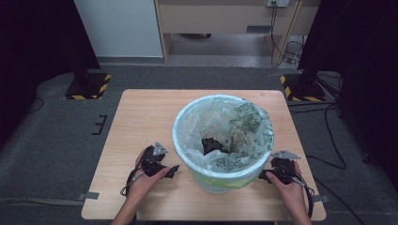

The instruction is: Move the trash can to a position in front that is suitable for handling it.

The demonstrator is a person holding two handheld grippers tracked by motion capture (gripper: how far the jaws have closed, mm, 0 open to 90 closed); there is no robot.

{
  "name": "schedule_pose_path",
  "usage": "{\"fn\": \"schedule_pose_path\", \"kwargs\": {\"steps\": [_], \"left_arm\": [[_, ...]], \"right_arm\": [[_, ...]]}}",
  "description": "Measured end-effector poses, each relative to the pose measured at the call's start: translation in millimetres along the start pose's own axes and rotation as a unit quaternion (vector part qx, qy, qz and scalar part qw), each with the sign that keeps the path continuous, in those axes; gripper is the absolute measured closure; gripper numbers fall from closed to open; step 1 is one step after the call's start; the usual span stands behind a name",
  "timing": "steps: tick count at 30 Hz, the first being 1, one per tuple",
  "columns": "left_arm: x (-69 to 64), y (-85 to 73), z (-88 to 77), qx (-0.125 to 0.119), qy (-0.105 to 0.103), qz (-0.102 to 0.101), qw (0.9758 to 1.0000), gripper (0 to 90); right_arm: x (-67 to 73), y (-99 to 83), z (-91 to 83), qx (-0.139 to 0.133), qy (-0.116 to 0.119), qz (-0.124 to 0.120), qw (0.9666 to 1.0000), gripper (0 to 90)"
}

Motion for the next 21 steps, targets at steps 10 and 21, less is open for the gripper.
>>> {"fn": "schedule_pose_path", "kwargs": {"steps": [10,21], "left_arm": [[-5.9,7.7,-23.4,-0.015,-0.010,0.009,0.9998,3.1],[-13.8,29.6,-45.3,-0.015,-0.007,0.020,0.9997,4.2]], "right_arm": [[0.3,4.8,-17.8,-0.007,0.061,-0.028,0.9977,7.3],[-2.1,25.6,-62.1,-0.043,0.089,-0.041,0.9942,8.5]]}}
Point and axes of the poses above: each handheld gripper's, and its own axes: z roughly forward along the jaws, y roughly out of its top, x roughly to its left, the point moved 1 cm from there along z, roughly forward along the jaws, and after that the axes turned 12 degrees about x, right-handed, at the moved point
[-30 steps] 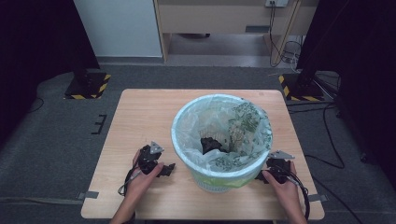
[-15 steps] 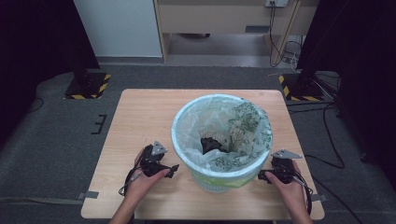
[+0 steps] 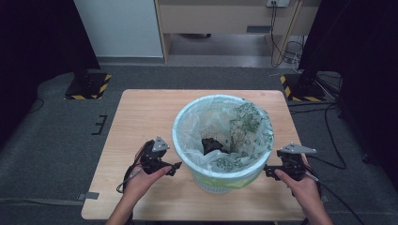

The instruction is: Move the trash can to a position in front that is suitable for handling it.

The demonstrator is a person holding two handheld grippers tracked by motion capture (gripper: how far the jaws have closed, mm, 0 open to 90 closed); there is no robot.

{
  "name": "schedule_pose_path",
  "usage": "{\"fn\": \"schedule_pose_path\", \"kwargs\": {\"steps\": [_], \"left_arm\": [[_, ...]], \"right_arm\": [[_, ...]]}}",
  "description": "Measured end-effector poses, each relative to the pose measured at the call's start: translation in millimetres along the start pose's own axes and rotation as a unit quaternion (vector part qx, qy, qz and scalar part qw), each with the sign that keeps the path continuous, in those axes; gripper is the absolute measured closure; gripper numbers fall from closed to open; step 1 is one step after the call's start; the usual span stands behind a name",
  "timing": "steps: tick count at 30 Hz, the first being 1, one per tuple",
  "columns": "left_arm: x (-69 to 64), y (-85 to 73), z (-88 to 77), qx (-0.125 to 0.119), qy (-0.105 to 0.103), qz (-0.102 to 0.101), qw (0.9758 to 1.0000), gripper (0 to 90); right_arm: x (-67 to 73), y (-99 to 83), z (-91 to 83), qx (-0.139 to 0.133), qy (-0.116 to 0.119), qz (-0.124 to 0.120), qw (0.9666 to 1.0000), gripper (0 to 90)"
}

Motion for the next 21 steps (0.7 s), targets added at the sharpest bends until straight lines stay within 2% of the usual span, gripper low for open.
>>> {"fn": "schedule_pose_path", "kwargs": {"steps": [6,8,12,16,19,21], "left_arm": [[-0.9,11.5,-9.4,-0.001,0.003,0.006,1.0000,4.3],[-0.3,14.1,-14.3,-0.004,0.002,0.007,1.0000,4.3],[3.2,18.7,-25.7,-0.012,-0.011,0.004,0.9999,4.3],[8.6,21.6,-35.4,-0.016,-0.004,0.008,0.9998,4.3],[12.9,23.1,-40.4,-0.010,0.014,0.014,0.9998,4.0],[15.7,23.8,-43.8,-0.012,0.011,0.014,0.9998,3.7]], "right_arm": [[2.2,13.0,-23.9,-0.030,0.026,-0.006,0.9992,16.3],[2.6,17.9,-29.6,-0.036,0.032,-0.017,0.9987,16.4],[2.2,27.9,-39.3,-0.049,0.028,-0.025,0.9981,11.6],[0.9,36.6,-49.9,-0.058,0.023,-0.026,0.9977,7.6],[1.3,42.7,-58.2,-0.062,0.021,-0.026,0.9975,6.1],[1.3,46.6,-63.9,-0.066,0.016,-0.027,0.9973,6.6]]}}
Point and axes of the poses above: each handheld gripper's, and its own axes: z roughly forward along the jaws, y roughly out of its top, x roughly to its left, the point moved 1 cm from there along z, roughly forward along the jaws, and after that the axes turned 12 degrees about x, right-handed, at the moved point
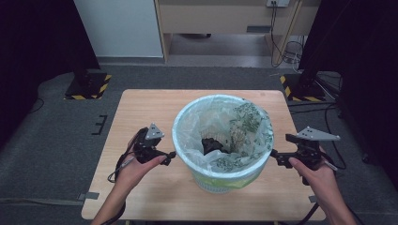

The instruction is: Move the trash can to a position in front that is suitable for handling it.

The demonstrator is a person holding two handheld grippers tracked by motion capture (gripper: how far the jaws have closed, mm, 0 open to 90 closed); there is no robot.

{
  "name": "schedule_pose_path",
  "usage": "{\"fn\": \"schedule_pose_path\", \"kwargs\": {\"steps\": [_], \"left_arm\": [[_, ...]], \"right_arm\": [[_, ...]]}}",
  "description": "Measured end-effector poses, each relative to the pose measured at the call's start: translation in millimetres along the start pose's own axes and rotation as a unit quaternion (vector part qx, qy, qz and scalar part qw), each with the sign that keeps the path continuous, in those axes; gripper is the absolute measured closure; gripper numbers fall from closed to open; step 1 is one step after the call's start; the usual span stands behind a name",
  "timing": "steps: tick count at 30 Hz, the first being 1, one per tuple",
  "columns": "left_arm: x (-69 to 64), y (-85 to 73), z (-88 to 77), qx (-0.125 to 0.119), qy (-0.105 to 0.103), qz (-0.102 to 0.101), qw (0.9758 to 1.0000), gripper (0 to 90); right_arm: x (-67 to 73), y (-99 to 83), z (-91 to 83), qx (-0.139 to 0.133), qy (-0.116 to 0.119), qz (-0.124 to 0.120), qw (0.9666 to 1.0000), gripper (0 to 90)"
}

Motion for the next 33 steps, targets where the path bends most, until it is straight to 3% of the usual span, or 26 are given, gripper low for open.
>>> {"fn": "schedule_pose_path", "kwargs": {"steps": [8,16,33], "left_arm": [[11.6,-1.3,-14.2,0.003,0.007,0.008,0.9999,3.3],[19.7,1.3,-31.3,-0.008,0.012,0.006,0.9999,3.7],[26.8,16.2,-54.9,-0.039,-0.005,-0.001,0.9992,4.7]], "right_arm": [[-4.7,12.5,-18.9,0.001,-0.001,0.005,1.0000,14.8],[-3.1,25.6,-37.8,-0.020,0.012,0.006,0.9997,20.6],[9.8,50.9,-48.1,-0.033,0.035,0.000,0.9989,26.1]]}}
Point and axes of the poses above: each handheld gripper's, and its own axes: z roughly forward along the jaws, y roughly out of its top, x roughly to its left, the point moved 1 cm from there along z, roughly forward along the jaws, and after that the axes turned 12 degrees about x, right-handed, at the moved point
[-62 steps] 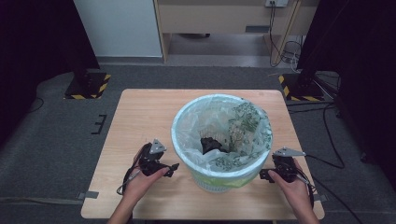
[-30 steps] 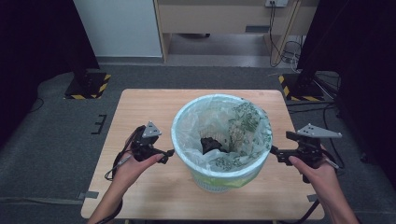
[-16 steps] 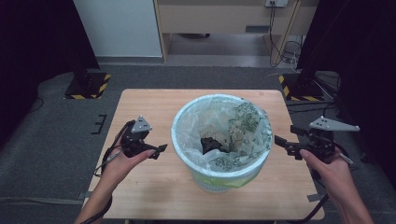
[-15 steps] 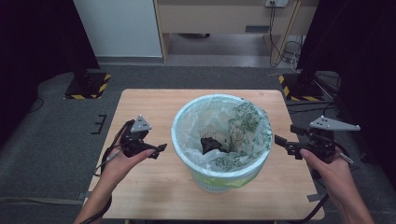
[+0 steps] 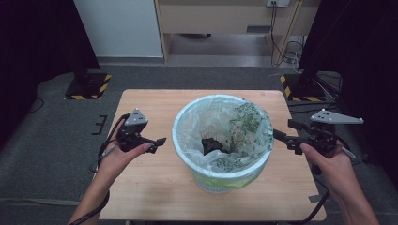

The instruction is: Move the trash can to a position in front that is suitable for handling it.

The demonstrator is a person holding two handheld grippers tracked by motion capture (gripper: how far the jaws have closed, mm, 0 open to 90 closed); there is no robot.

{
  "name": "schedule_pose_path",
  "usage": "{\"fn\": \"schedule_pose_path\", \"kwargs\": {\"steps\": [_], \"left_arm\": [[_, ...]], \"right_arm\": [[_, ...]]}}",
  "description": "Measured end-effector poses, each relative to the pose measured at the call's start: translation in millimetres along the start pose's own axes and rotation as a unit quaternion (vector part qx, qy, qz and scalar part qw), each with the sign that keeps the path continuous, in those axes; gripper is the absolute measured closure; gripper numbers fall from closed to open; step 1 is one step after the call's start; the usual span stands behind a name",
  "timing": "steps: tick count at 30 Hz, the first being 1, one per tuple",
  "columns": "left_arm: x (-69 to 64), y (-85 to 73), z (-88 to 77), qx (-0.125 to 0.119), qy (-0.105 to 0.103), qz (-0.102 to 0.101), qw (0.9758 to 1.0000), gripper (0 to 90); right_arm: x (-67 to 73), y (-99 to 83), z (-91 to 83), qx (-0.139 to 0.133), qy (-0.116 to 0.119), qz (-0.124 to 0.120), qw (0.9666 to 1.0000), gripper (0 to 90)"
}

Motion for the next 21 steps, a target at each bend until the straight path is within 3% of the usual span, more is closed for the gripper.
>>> {"fn": "schedule_pose_path", "kwargs": {"steps": [21], "left_arm": [[-1.1,10.7,-15.6,-0.013,0.003,0.005,0.9999,4.8]], "right_arm": [[11.6,9.3,3.5,0.001,0.017,-0.012,0.9998,26.5]]}}
Point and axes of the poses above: each handheld gripper's, and its own axes: z roughly forward along the jaws, y roughly out of its top, x roughly to its left, the point moved 1 cm from there along z, roughly forward along the jaws, and after that the axes turned 12 degrees about x, right-handed, at the moved point
